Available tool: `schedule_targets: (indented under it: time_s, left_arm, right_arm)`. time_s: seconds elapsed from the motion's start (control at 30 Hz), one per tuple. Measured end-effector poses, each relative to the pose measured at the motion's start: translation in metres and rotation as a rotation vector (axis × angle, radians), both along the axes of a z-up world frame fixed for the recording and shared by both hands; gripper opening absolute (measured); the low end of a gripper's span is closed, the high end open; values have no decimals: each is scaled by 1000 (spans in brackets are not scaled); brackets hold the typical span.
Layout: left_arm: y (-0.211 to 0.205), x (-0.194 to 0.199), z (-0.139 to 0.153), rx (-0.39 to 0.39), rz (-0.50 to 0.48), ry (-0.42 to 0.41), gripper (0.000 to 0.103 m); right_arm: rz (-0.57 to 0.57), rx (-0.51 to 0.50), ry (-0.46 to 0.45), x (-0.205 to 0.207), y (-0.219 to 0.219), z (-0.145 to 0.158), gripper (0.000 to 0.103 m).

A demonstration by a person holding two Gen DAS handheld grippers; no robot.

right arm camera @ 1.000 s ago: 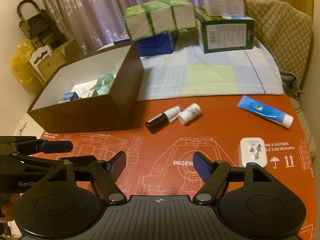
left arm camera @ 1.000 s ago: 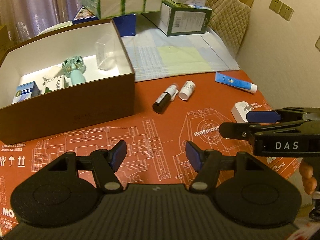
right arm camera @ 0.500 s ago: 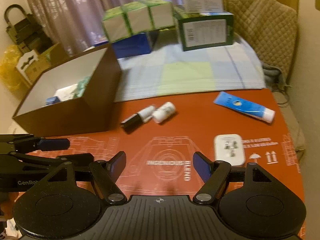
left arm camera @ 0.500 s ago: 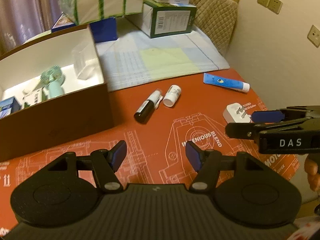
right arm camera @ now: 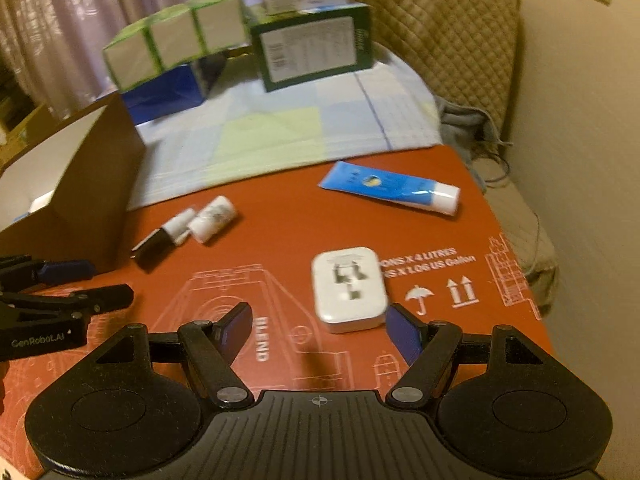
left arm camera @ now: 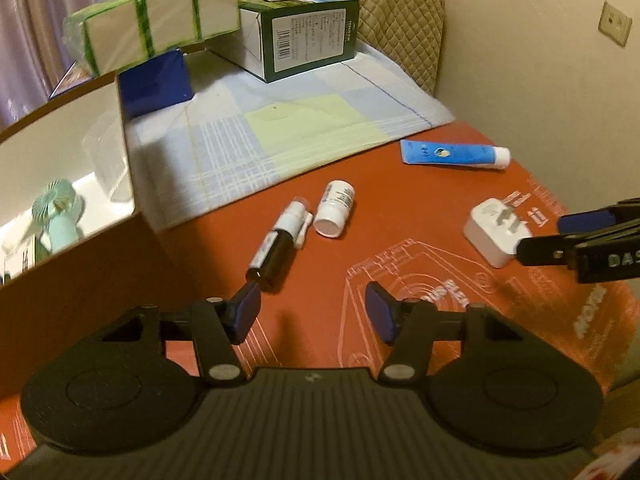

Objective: Organize rigid objects
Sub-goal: 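Grasp the dark spray bottle with the left tool while the right tool grasps the white plug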

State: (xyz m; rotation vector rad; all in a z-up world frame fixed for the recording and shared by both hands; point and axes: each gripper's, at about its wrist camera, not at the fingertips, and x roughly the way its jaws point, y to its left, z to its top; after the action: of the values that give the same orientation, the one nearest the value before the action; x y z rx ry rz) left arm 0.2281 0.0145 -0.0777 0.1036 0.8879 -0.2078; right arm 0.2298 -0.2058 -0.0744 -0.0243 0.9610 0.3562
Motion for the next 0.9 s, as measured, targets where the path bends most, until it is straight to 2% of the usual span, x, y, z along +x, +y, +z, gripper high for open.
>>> schedule_targets:
  time_s: [0.23,0.33,0.5,0.6,0.63,0.7,0.9]
  left_arm:
    - [0,31,-15,72,4,-13,48]
    - [-2,41,-21,93,-1,5,40]
    - [-5,51,-32,128,13,27,37]
    - [-4,55,-36,127,23,45,32]
    - [-4,57,-38,129,28,53,25]
    - [-2,59,-40,114,38,71,19]
    - [5,49,-39,42,79,100,19]
  right_arm:
    - [-31,-1,16,10,-11,-12,71]
    - [-38,4,18,14,-12,-16,71]
    - [-31,-1,10,21,-12,-21,71]
    - [-20,-6,9,24,-11,-24,71]
    - [-16,-6,8,25,-10,-25,71]
    - [-8,-8,9,27,-10,-27,71]
    - [22,-17,5,33,-8,-32,70]
